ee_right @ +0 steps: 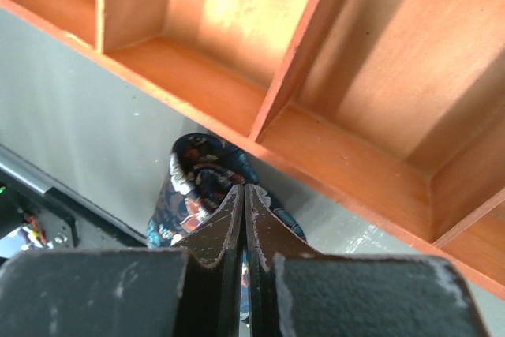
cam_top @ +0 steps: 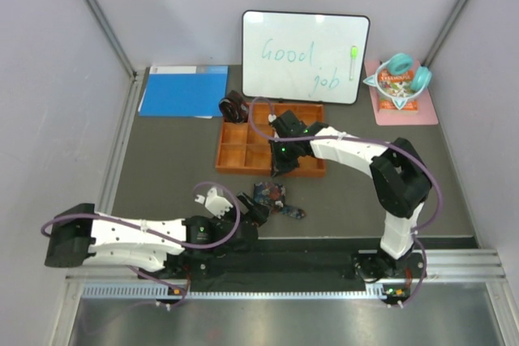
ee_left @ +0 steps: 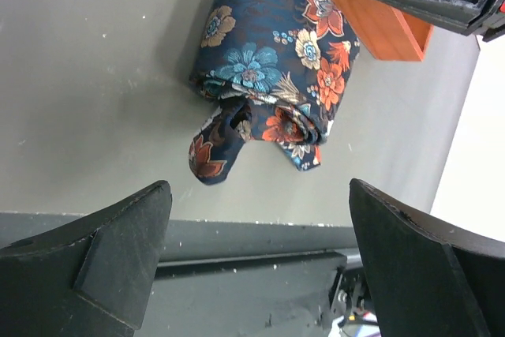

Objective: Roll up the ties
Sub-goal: Roll the tie at the center of the board.

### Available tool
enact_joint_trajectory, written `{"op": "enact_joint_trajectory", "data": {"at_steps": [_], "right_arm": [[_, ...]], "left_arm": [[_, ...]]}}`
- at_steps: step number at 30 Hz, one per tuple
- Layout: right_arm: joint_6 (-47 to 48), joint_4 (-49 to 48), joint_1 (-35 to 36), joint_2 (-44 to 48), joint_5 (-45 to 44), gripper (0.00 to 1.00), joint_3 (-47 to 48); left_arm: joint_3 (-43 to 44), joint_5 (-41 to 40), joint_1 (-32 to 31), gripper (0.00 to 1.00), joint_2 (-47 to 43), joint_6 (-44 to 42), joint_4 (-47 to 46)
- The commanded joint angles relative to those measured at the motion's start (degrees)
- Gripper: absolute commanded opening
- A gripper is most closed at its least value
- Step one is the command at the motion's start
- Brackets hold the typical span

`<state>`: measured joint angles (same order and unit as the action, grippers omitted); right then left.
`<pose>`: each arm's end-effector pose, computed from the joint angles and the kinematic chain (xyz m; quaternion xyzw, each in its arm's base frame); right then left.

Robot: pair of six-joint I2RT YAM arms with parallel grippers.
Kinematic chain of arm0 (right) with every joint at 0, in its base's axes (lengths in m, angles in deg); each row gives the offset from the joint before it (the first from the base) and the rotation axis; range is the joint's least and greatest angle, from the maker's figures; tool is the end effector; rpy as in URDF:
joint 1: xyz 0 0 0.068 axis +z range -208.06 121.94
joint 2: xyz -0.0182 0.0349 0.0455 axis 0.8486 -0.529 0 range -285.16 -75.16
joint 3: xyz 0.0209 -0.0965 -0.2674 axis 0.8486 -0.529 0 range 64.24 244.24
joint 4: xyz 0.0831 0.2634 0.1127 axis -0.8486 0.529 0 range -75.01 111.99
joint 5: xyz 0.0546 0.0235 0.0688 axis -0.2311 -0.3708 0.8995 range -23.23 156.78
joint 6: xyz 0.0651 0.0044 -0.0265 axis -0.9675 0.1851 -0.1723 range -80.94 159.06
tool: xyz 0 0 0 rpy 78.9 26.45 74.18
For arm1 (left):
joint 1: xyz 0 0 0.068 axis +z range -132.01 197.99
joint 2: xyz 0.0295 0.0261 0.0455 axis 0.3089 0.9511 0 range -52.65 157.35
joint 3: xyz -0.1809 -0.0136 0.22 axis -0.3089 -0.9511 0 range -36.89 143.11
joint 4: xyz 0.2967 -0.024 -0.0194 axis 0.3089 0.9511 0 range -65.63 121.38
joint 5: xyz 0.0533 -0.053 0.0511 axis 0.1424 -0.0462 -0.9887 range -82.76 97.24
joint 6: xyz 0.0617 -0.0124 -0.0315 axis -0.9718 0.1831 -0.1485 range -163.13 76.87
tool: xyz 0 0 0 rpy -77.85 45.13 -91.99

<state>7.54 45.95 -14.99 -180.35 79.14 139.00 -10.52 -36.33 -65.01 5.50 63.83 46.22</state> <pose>0.3057 0.3028 0.1740 -0.1234 0.9558 0.2319 0.1321 0.0656 -0.2091 0.1569 -0.2964 0.8390 -0.3193 0.3261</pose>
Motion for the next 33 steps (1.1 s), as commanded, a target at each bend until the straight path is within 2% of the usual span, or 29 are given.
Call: {"op": "enact_joint_trajectory", "data": {"at_steps": [1,8,11,14,18,33], "right_arm": [[1.0,-1.8,0.1,-0.5,-1.5,0.00,1.1],[0.8,-3.1,0.1,-1.6,-1.3,0.00,-0.1],[0.7,-3.2,0.1,-1.9,-1.7,0.00,-0.5],[0.6,-3.7,0.0,-2.0,-1.8,0.00,-1.3],[0.2,-4.6,0.0,-2.7,-1.6,0.00,-2.3],[-0.6,-6.4,0.4,-3.2,-1.0,0.00,-5.1]], "left_arm": [[1.1,-2.6,-0.3,0.98,2.8,2.0,-2.9],[3.1,-3.1,-0.4,0.98,8.5,5.9,-1.0],[2.1,-3.8,-0.6,0.99,9.8,5.8,-3.8],[1.8,-4.9,-0.8,0.99,10.6,5.5,-5.5],[2.1,-7.0,-1.1,0.99,11.4,10.1,-3.2],[0.3,-9.5,-2.0,0.99,13.7,17.8,-2.9]]}}
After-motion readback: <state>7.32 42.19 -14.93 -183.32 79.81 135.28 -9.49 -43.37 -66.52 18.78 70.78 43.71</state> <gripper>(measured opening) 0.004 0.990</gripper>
